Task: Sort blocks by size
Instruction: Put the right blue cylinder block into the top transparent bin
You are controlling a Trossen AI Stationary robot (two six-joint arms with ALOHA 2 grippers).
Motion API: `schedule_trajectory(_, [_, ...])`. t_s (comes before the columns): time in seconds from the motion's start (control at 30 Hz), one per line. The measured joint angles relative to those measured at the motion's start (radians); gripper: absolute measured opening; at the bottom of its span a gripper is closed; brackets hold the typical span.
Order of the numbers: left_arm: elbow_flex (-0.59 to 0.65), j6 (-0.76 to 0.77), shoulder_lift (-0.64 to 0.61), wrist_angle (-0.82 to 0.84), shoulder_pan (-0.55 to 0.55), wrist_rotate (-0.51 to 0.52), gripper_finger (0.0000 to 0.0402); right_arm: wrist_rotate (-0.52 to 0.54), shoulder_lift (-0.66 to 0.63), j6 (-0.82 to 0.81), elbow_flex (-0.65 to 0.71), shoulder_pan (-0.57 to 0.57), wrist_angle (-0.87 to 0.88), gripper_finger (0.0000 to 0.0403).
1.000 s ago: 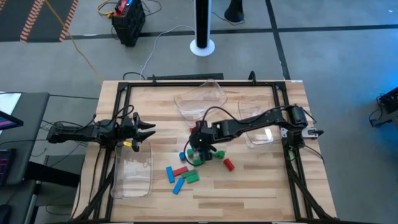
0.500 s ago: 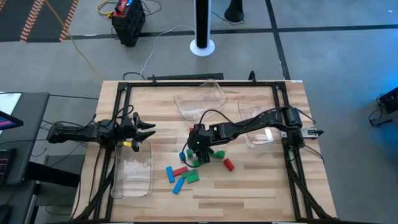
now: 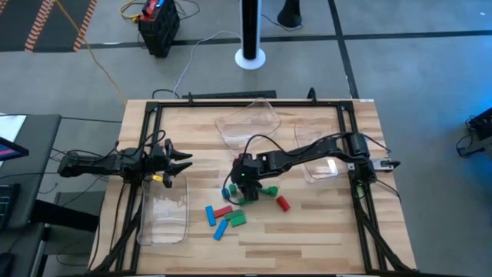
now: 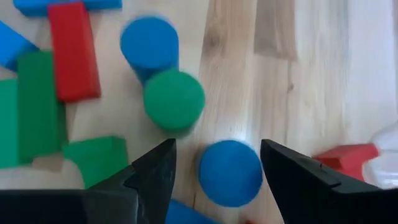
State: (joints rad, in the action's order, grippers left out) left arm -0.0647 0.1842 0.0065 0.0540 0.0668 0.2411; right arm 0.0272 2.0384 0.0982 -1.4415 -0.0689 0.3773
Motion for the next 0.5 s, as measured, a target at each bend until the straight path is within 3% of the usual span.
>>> schedule_trajectory(0.17, [0.0,0.001,0.0,0.001,0.0,0.001,0.0144,-0.014,0.029,0.0,-0.001,0.0,-0.015,0.025])
schedule_trajectory(0.5, [0.0,0.0,0.0,0.001,0.0,0.0,0.0144,-0.027,0.04,0.005,0.0,0.007,-0.026,0.0157])
